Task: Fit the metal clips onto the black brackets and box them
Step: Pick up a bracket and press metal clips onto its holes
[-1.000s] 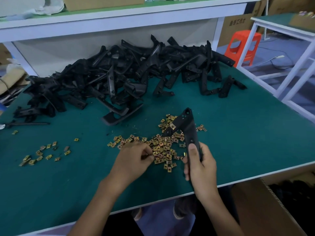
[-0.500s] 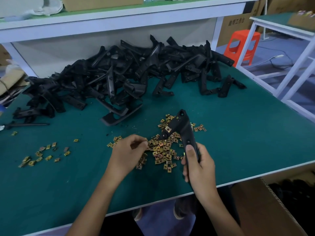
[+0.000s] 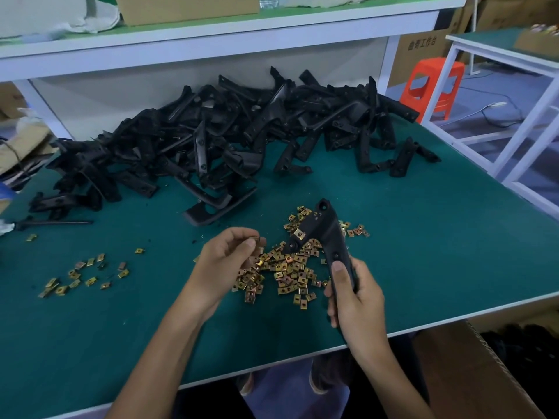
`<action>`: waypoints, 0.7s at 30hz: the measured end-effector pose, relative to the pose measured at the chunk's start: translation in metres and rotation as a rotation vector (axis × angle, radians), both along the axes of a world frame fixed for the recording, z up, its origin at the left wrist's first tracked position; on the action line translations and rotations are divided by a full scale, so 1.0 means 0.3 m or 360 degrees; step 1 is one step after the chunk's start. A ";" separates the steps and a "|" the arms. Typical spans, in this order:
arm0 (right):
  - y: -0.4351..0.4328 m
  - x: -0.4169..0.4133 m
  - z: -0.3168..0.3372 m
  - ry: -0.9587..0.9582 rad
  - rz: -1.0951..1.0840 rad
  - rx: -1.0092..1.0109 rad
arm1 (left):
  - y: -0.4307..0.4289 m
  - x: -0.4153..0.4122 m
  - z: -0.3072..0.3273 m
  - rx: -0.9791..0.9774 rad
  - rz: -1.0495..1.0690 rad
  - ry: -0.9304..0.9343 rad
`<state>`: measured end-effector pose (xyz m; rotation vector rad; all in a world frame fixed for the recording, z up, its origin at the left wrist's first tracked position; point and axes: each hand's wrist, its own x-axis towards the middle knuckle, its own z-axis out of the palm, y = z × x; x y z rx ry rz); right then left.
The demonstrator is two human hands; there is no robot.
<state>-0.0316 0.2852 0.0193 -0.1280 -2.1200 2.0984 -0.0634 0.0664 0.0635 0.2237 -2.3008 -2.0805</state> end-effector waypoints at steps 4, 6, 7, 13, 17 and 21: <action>0.000 0.000 -0.001 0.0007 -0.0006 -0.0007 | -0.003 -0.001 -0.004 0.0055 -0.0009 0.0057; 0.000 0.000 -0.002 0.0006 -0.0009 -0.0005 | -0.004 -0.006 -0.007 0.0047 -0.0011 0.0061; 0.000 0.001 -0.003 0.0006 -0.0010 -0.0008 | -0.006 -0.009 -0.007 0.0043 0.0003 0.0058; 0.003 -0.010 0.019 -0.0066 0.0072 -0.0196 | 0.022 0.005 -0.008 0.0066 -0.0139 -0.0039; -0.008 -0.042 0.048 -0.0128 0.0126 -0.0452 | 0.078 0.017 -0.017 0.0077 -0.0121 -0.0009; -0.048 -0.059 0.093 -0.0131 0.0263 -0.0364 | 0.126 0.025 -0.018 0.0225 -0.0074 -0.0040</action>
